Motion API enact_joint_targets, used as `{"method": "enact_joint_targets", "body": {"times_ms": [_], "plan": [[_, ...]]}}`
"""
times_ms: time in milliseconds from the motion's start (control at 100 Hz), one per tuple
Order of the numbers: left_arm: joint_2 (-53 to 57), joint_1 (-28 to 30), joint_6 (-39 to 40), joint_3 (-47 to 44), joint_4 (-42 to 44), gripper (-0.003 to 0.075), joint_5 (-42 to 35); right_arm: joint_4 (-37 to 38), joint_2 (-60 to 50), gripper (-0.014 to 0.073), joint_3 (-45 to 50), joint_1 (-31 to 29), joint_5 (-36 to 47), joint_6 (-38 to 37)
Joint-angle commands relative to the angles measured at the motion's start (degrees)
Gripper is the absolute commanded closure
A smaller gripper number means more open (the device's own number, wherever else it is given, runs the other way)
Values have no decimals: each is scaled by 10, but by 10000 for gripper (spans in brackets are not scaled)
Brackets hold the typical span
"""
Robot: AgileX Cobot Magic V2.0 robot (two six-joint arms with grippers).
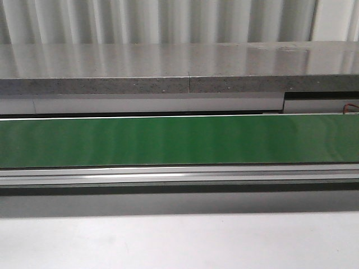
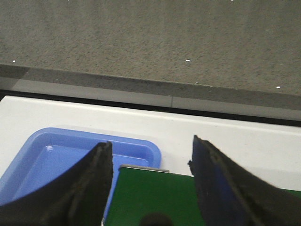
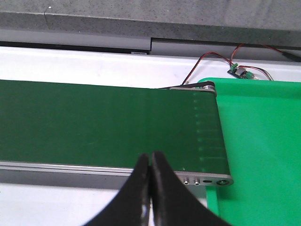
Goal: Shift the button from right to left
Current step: 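Open the left gripper and raise it away from the button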
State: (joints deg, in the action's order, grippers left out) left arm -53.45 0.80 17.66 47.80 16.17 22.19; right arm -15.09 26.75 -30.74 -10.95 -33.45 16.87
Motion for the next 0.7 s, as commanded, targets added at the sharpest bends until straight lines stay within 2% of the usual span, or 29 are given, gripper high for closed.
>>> {"method": "enact_joint_targets", "body": {"times_ms": [0, 70, 140, 330, 690], "plan": [[60, -23, 2, -16, -16, 356, -32, -8, 1, 661, -13, 0, 41, 6], [102, -41, 2, -43, -19, 386, -31, -8, 1, 661, -13, 0, 41, 6], [144, -57, 2, -67, -25, 454, -27, -8, 1, 661, -13, 0, 41, 6], [230, -80, 2, -112, -45, 737, -5, -8, 1, 661, -13, 0, 41, 6], [263, -80, 2, -126, -45, 740, 13, -8, 1, 661, -13, 0, 41, 6]]}}
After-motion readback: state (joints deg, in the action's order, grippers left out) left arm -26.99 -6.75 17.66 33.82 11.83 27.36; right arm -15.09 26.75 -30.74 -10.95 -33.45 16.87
